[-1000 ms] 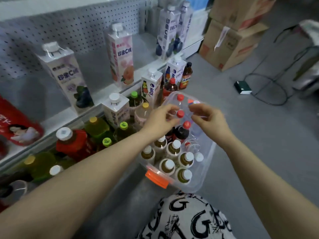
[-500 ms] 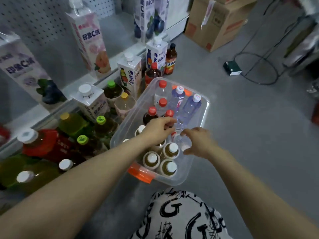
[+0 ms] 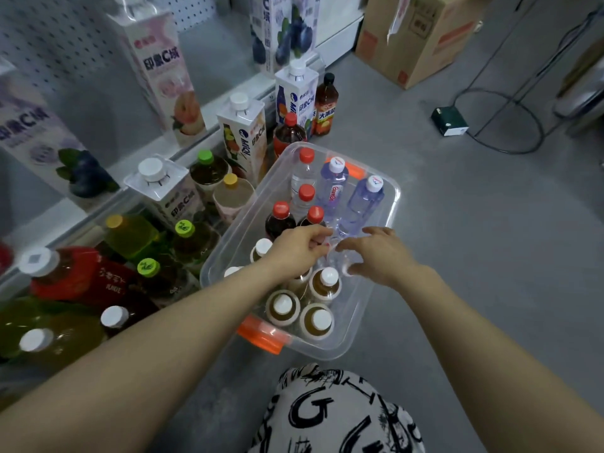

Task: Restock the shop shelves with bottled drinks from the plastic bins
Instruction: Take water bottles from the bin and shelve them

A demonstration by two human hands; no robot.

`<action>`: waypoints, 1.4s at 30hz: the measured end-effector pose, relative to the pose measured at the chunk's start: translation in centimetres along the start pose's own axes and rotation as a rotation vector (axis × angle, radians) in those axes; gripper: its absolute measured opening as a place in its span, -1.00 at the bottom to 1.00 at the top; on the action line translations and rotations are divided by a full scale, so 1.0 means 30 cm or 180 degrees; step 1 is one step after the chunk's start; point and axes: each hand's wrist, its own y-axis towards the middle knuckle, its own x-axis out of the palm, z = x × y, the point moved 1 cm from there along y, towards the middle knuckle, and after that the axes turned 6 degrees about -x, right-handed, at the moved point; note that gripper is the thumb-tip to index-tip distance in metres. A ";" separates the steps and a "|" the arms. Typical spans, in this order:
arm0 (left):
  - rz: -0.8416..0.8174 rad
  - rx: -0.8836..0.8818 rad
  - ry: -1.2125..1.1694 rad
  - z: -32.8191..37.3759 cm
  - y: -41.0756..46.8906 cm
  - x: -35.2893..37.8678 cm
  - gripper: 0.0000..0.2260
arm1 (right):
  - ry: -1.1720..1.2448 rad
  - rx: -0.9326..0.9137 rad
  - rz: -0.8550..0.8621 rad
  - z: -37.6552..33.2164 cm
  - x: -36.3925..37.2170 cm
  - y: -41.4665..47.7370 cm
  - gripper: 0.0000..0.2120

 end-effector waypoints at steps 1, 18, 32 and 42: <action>0.0005 -0.0006 -0.0021 0.000 0.001 0.001 -0.65 | 0.0086 -0.0024 0.0072 0.012 -0.012 0.005 -0.55; 0.0541 0.0113 -0.0143 0.033 0.010 -0.062 -0.67 | 0.2446 0.0792 0.1333 0.006 -0.013 0.239 -0.47; 0.0607 0.0082 -0.0516 0.069 0.023 -0.158 -0.53 | 0.3151 -0.0091 0.2325 -0.074 -0.251 0.207 -0.85; 0.0614 0.0451 -0.1140 0.094 -0.105 -0.322 -0.49 | 0.3319 -0.0717 0.2524 -0.300 -0.612 0.139 -0.67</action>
